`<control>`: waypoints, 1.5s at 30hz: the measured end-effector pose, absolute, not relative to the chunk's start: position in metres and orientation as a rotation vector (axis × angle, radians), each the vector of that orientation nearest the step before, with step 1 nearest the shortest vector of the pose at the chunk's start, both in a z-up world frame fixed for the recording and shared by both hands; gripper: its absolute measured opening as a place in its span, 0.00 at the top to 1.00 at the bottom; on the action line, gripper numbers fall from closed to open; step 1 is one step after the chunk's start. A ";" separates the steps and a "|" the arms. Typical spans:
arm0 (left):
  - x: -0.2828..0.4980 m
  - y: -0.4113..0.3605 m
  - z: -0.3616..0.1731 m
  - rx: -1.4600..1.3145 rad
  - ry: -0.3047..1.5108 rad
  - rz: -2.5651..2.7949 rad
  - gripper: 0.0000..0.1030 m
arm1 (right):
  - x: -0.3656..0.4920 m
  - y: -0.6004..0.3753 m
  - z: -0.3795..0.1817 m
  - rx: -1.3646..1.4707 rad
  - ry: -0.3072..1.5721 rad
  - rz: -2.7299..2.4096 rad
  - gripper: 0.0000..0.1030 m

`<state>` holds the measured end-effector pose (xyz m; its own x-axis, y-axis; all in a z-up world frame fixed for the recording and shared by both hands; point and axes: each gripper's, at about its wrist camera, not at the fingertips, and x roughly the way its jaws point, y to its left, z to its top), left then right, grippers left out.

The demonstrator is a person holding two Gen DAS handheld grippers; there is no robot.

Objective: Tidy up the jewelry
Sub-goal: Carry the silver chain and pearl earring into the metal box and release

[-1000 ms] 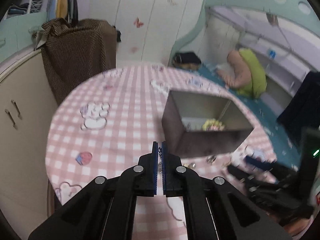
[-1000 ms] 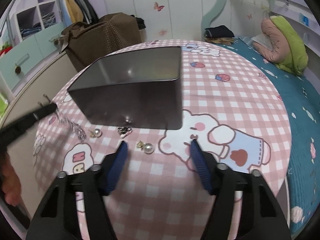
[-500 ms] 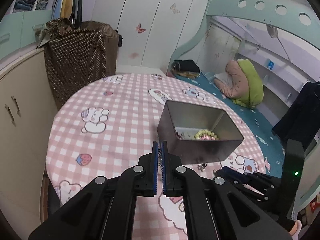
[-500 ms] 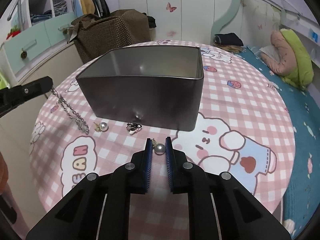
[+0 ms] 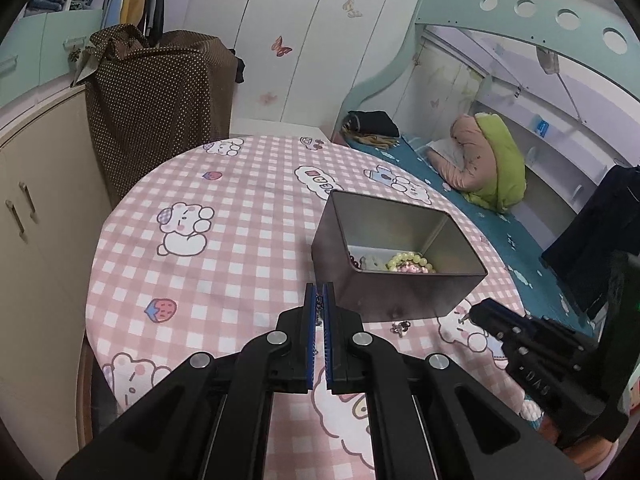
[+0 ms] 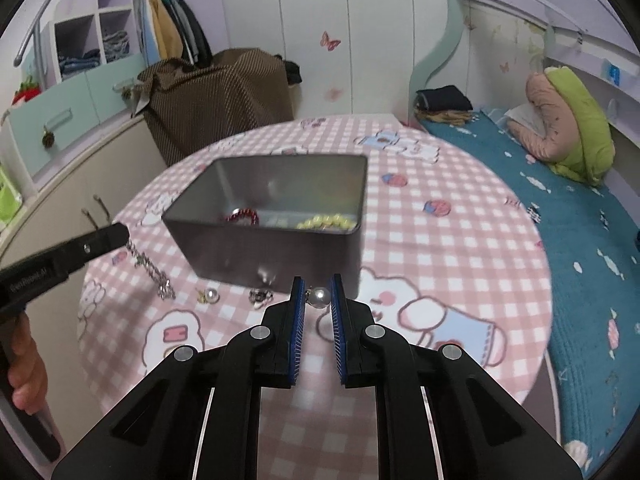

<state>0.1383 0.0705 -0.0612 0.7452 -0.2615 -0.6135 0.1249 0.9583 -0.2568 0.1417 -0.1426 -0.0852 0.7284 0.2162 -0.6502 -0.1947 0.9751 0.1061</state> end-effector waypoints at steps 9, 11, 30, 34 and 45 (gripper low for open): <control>0.140 0.067 -0.037 -0.209 0.651 -0.246 0.98 | 0.145 -0.153 -0.062 0.052 0.667 0.208 0.87; 0.142 0.066 -0.030 -0.212 0.637 -0.255 0.98 | 0.148 -0.155 -0.057 0.053 0.654 0.207 0.87; 0.166 0.030 0.016 -0.152 0.523 -0.343 0.98 | 0.183 -0.142 -0.028 0.060 0.587 0.274 0.87; 0.176 0.027 0.009 -0.152 0.550 -0.335 0.98 | 0.192 -0.139 -0.033 0.060 0.605 0.283 0.87; 0.198 0.021 -0.014 -0.102 0.657 -0.270 0.96 | 0.209 -0.140 -0.048 0.098 0.677 0.309 0.79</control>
<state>0.1978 0.0207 -0.0143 0.7584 -0.2796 -0.5888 0.2156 0.9601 -0.1783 0.2092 -0.1398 -0.0478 0.7357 0.3122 -0.6010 -0.2491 0.9499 0.1886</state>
